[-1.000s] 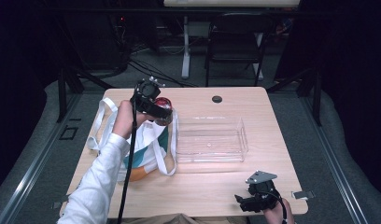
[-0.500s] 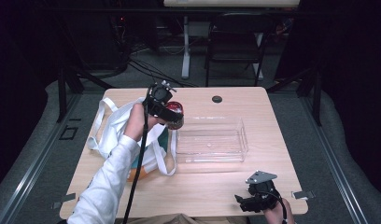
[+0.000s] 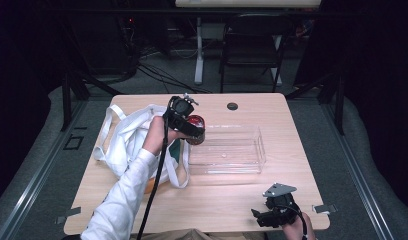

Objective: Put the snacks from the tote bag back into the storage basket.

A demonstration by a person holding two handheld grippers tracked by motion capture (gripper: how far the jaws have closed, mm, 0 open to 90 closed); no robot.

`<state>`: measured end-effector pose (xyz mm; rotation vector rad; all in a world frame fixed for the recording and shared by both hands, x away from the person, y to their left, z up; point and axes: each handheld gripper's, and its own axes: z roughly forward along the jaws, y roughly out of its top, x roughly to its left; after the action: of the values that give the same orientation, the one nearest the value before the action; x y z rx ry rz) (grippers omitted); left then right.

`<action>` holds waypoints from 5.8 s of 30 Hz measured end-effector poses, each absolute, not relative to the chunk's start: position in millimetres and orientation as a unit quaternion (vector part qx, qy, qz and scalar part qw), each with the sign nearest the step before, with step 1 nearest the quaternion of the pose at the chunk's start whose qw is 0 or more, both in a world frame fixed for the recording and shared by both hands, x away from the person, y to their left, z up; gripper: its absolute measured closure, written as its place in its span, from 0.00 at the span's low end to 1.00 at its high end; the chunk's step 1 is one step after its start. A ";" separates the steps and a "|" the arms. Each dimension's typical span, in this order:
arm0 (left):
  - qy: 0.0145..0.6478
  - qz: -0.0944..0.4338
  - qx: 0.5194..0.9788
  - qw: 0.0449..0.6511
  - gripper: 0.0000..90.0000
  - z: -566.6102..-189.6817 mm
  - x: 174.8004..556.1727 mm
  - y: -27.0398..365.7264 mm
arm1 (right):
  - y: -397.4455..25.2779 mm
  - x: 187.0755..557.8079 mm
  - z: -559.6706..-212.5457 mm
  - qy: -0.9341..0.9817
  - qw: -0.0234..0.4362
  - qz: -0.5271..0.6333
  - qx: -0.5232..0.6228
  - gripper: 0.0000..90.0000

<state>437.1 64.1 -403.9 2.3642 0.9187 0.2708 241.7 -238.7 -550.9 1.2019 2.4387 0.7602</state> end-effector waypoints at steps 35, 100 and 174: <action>0.341 0.066 0.894 0.283 0.29 -451.6 430.8 40.3 | -238.1 241.6 -551.0 0.854 0.163 0.260 0.420 0.16; 0.370 0.064 0.897 0.232 0.29 -504.2 417.8 36.9 | -237.9 241.7 -551.0 0.856 0.161 0.259 0.418 0.16; 0.420 0.159 0.850 0.274 0.01 -419.9 383.6 166.8 | -240.7 234.4 -549.4 0.852 0.167 0.259 0.423 0.16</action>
<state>383.6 166.8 -419.9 2.2869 1.1288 0.4271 234.4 -240.7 -549.4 1.2026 2.4258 0.7380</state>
